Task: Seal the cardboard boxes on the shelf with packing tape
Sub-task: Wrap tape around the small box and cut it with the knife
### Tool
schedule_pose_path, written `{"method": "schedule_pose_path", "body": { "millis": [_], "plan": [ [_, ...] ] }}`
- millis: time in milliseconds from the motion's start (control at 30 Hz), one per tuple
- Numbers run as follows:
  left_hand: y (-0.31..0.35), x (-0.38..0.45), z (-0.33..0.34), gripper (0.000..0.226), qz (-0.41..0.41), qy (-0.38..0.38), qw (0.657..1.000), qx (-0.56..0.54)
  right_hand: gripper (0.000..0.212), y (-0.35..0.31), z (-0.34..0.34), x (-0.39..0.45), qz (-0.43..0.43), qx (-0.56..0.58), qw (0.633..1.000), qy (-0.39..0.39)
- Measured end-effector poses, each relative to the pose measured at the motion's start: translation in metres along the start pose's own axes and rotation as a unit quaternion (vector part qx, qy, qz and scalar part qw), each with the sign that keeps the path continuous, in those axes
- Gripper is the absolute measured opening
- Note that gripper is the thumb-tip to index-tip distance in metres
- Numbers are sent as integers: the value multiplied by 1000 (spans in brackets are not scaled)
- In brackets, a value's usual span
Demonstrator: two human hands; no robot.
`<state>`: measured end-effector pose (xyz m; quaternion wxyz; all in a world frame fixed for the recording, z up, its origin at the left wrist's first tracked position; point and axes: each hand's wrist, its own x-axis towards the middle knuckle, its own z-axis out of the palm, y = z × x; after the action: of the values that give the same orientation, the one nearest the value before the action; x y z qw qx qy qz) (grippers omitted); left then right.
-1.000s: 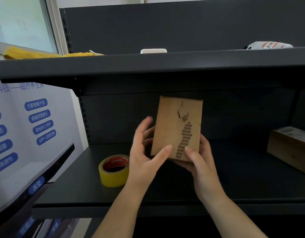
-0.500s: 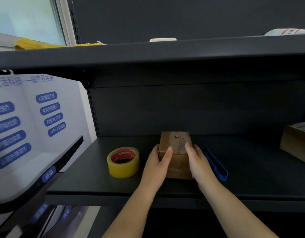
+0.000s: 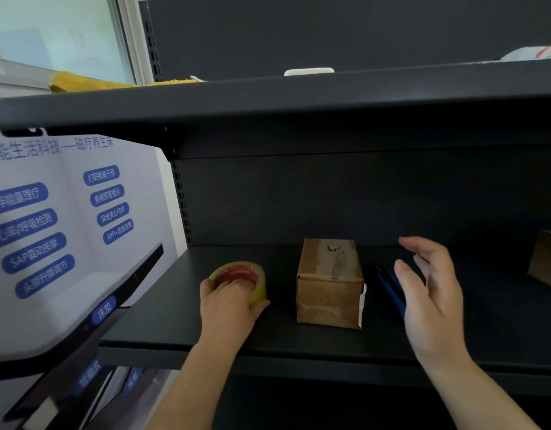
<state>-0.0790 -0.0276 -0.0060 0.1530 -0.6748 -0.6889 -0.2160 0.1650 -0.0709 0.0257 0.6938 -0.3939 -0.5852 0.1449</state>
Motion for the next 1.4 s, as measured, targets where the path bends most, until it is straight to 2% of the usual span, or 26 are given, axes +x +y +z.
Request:
{"method": "schedule_pose_path", "body": {
  "millis": [133,267,433,533,667,767,967,1067,1133,1233,1300,1333,1367,1400],
  "plan": [
    [-4,-15,-21,23,126,119,977,-121,28,-7,-6,1,-2,32,999,-17],
    [9,-28,-56,22,242,132,916,-292,34,-27,-10,12,-2,77,994,-83],
    [36,-40,-77,46,276,112,877,-378,72,-53,-9,26,-5,40,964,-264],
    [47,-42,-79,46,272,102,870,-398,61,-60,-4,24,-36,18,949,-313],
    [53,-44,-81,44,267,101,867,-409,32,-61,1,22,-36,53,966,-250],
    [56,-44,-83,40,255,102,866,-418,19,-62,1,21,-52,55,977,-202],
    [64,-47,-86,38,212,61,861,-459,14,-67,7,18,-41,18,988,-145],
    [69,-52,-90,29,186,-13,835,-517,4,-65,13,23,-3,-28,990,-135],
    [72,-55,-94,26,197,-79,809,-549,10,-63,14,36,43,-25,991,-127],
    [74,-56,-99,33,193,-93,808,-549,11,-58,19,58,92,-15,982,-164],
    [75,-55,-103,36,146,-98,807,-563,11,-53,27,73,112,-16,976,-184],
    [77,-55,-104,41,111,-110,801,-579,11,-49,29,82,121,-4,978,-168],
    [77,-57,-103,44,65,-133,777,-611,10,-42,30,93,132,11,982,-136],
    [79,-59,-102,42,11,-166,740,-652,9,-36,29,104,140,8,984,-108]
  ]
}}
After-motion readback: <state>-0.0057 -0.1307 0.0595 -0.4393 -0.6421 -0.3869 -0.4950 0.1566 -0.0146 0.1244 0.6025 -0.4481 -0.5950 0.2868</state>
